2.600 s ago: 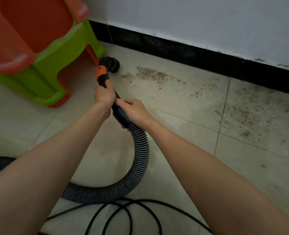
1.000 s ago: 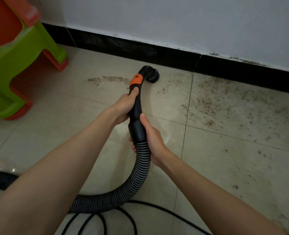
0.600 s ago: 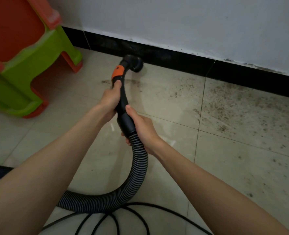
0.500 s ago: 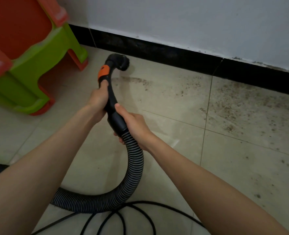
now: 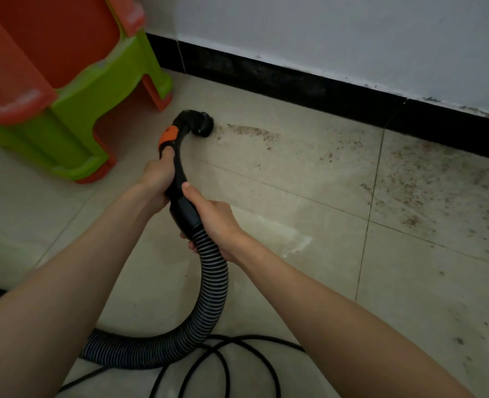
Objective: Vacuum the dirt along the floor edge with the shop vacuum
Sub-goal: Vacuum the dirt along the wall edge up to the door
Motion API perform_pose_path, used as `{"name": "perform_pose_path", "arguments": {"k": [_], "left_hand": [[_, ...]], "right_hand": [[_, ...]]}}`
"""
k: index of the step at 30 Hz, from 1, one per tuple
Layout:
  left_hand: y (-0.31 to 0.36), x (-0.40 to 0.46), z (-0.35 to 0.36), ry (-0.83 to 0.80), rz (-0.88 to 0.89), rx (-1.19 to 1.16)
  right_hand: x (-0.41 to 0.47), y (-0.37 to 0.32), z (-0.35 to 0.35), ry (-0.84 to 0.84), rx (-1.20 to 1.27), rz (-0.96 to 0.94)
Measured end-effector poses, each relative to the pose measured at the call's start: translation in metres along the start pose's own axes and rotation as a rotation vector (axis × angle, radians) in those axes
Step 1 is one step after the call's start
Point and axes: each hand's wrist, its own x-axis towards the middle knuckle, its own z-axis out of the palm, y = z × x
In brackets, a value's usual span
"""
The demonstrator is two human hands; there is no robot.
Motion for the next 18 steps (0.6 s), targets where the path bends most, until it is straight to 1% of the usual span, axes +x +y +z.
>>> {"name": "perform_pose_path", "arguments": {"k": [9, 18], "left_hand": [[0.007, -0.027, 0.046, -0.045, 0.052, 0.057], [0.006, -0.059, 0.109, -0.175, 0.079, 0.16]], "right_hand": [[-0.019, -0.002, -0.031, 0.073, 0.043, -0.02], [-0.05, 0.004, -0.084, 0.145, 0.125, -0.054]]}}
